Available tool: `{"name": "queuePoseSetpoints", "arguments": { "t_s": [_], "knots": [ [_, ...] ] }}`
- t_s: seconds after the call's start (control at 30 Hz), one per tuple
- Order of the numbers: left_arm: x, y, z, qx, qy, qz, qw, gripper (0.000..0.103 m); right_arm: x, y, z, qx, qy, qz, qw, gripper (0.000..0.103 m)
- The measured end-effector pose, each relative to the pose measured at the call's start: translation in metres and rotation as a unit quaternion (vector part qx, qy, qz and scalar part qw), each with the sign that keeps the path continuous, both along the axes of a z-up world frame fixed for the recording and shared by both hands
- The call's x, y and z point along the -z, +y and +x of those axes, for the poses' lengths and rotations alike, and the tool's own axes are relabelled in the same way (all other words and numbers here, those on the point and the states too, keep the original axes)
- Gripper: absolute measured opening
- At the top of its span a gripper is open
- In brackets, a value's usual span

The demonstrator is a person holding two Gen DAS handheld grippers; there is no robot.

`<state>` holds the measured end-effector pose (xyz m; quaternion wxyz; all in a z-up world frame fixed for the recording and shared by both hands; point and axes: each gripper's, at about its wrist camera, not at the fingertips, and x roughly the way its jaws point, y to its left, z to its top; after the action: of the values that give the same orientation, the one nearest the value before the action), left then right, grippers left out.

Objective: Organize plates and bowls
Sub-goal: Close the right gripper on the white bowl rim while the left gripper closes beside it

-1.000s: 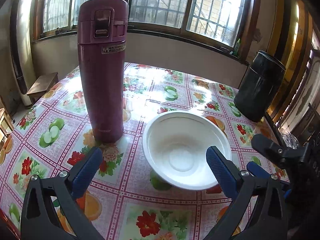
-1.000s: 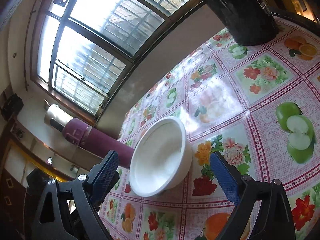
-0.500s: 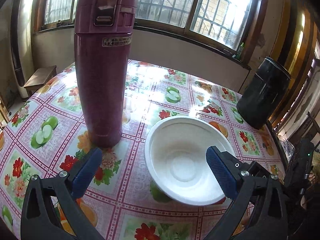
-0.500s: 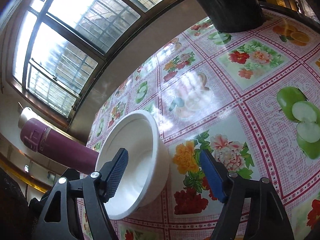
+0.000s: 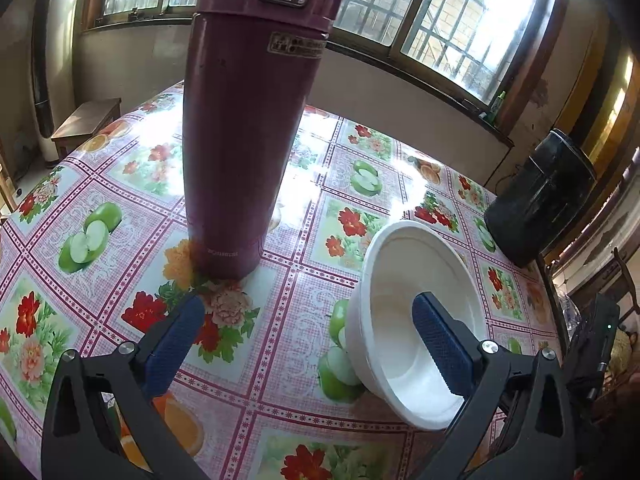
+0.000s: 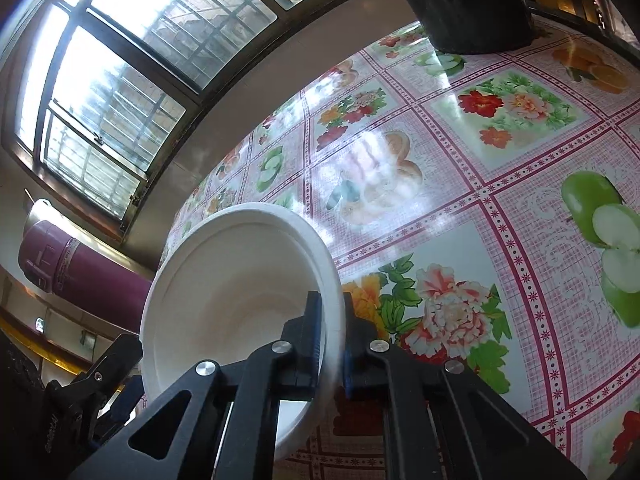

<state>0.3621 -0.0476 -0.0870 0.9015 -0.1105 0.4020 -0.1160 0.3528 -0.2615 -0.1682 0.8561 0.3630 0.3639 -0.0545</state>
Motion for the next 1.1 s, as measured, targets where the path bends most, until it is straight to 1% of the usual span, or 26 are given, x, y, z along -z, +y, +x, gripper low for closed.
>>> {"name": "queuePoseSetpoints", "arguments": {
  "t_s": [0.1,0.17,0.3,0.37,0.47,0.63,0.73,0.87,0.97,1.03,1.1],
  "knots": [
    [-0.008,0.001,-0.005,0.005,-0.009,-0.001,0.9999,0.103,-0.003,0.002,-0.001,-0.002,0.0,-0.001,1.0,0.007],
    [-0.01,0.004,-0.005,0.006,-0.008,-0.004,0.9999,0.103,-0.005,0.003,-0.001,-0.002,0.003,-0.004,1.0,0.007],
    [-0.005,0.01,-0.003,0.018,0.024,-0.019,0.9994,0.103,-0.006,0.005,-0.001,-0.001,0.02,-0.016,1.0,0.007],
    [-0.003,0.013,-0.003,0.028,0.041,-0.033,0.9982,0.103,-0.008,0.007,-0.002,-0.004,0.028,-0.018,0.999,0.007],
    [-0.004,0.015,-0.008,0.039,0.054,-0.046,0.9967,0.103,-0.013,0.007,-0.006,-0.005,0.037,-0.026,0.999,0.007],
    [-0.003,0.019,-0.018,0.053,0.082,-0.073,0.9926,0.103,-0.016,-0.003,-0.033,-0.002,0.048,-0.022,0.999,0.007],
    [0.001,0.019,-0.029,0.067,0.099,-0.087,0.989,0.103,-0.009,-0.012,-0.053,0.004,0.063,-0.004,0.998,0.007],
    [0.004,0.017,-0.047,0.077,0.114,-0.088,0.9866,0.103,-0.012,-0.017,-0.079,0.002,0.065,0.007,0.998,0.007],
    [0.0,0.021,-0.058,0.073,0.113,-0.095,0.9864,0.103,-0.021,-0.015,-0.094,-0.006,0.057,0.008,0.998,0.007],
    [-0.005,0.019,-0.064,0.077,0.109,-0.081,0.9877,0.103,-0.027,-0.012,-0.104,-0.015,0.052,0.009,0.998,0.007],
    [-0.006,0.016,-0.068,0.084,0.114,-0.068,0.9875,0.103,-0.031,-0.008,-0.112,-0.019,0.05,0.008,0.999,0.007]
  ]
}}
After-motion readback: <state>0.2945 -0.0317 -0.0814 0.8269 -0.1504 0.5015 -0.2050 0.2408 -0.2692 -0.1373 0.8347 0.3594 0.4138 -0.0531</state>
